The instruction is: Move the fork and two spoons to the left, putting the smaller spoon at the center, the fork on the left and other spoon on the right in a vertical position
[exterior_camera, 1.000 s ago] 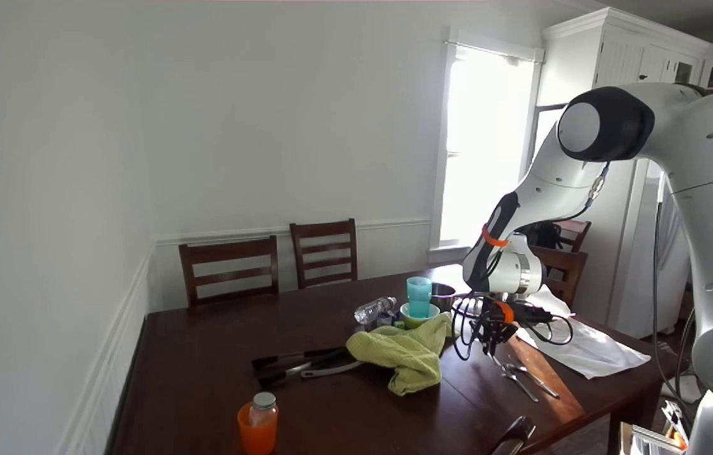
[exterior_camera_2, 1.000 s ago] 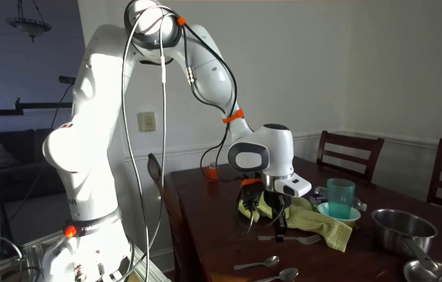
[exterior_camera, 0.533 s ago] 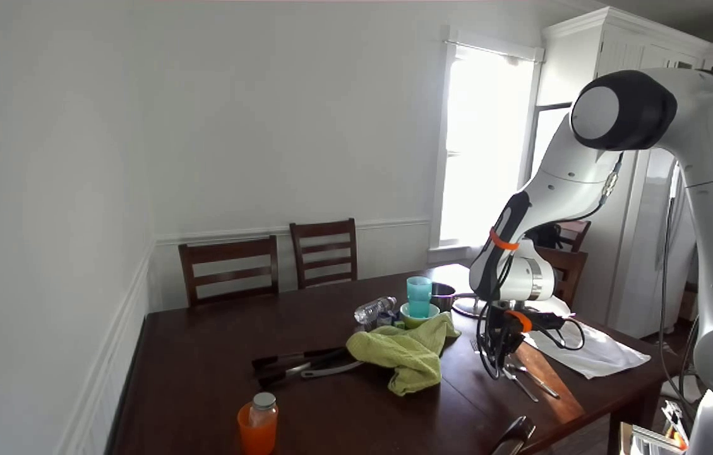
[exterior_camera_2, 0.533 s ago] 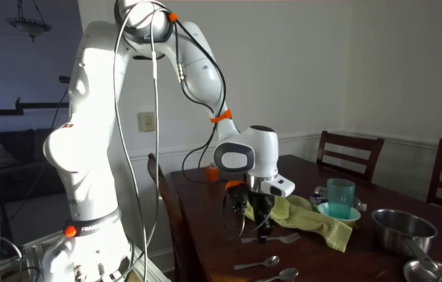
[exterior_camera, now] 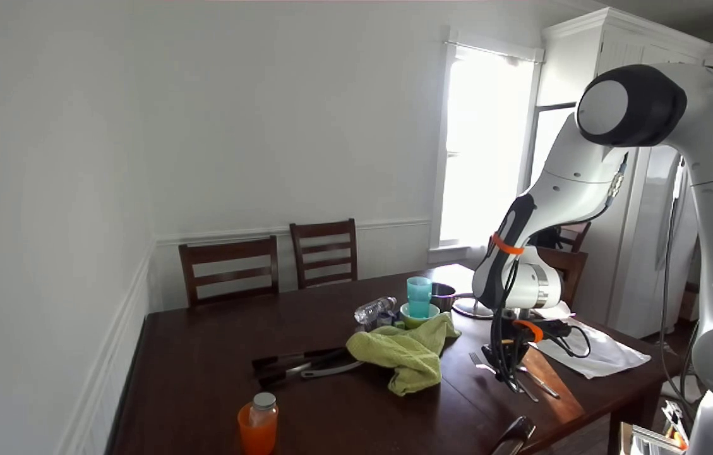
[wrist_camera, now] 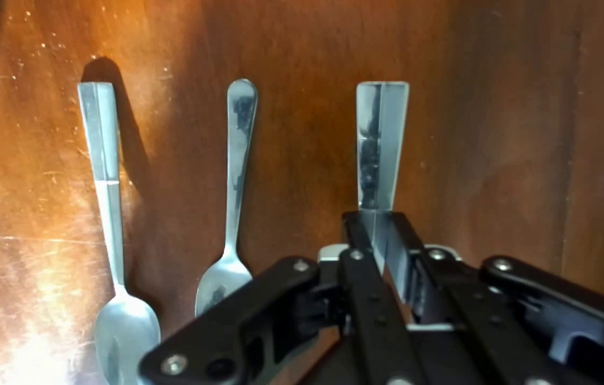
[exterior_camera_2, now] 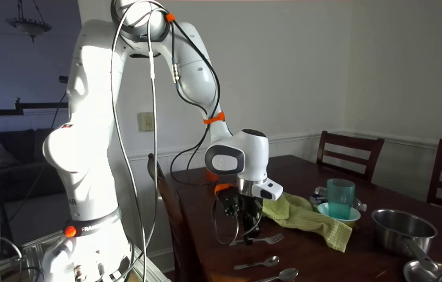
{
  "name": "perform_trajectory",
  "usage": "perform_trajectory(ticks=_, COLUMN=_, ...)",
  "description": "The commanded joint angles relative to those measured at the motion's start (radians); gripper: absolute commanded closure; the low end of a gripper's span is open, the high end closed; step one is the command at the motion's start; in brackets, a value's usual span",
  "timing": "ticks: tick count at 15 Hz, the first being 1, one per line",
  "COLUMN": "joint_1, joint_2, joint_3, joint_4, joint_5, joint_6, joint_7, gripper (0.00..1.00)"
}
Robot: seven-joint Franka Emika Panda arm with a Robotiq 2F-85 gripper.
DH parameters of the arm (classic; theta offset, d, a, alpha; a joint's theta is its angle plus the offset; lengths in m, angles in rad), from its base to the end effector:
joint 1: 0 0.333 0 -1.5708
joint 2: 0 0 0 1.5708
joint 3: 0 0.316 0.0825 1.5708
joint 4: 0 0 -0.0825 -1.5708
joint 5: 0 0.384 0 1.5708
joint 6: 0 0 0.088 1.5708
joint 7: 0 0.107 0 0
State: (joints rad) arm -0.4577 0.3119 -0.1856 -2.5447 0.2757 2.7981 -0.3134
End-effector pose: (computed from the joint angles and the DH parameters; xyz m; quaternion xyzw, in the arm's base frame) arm 0.3435 -0.2813 0.1539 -0.9572 0.2880 0.0135 0.0235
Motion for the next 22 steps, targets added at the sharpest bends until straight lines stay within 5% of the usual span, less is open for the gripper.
perform_trajectory(ticks=1, joint_1=-0.033, joint_2=0.004, joint_3=0.020, joint_4=-0.019, joint_5=0.002, joint_6=0.036, joint_7=-0.055, gripper=0.96)
perform_trajectory(ticks=13, joint_1=-0.052, joint_2=0.109, joint_3=0.032, joint_4=0.000, joint_5=-0.028, joint_6=0.117, joint_7=-0.029, gripper=0.96)
perform_trajectory(ticks=14, joint_1=-0.047, joint_2=0.102, joint_3=0.027, joint_4=-0.003, joint_5=-0.032, joint_6=0.117, joint_7=-0.023, gripper=0.60)
perform_trajectory(ticks=15, joint_1=-0.053, joint_2=0.093, joint_3=0.033, joint_4=-0.004, joint_5=-0.029, joint_6=0.109, joint_7=-0.027, gripper=0.60)
perform_trajectory(ticks=22, joint_1=-0.023, joint_2=-0.051, joint_3=-0.027, joint_4=-0.013, joint_5=-0.092, joint_6=0.024, joint_7=-0.019, gripper=0.12)
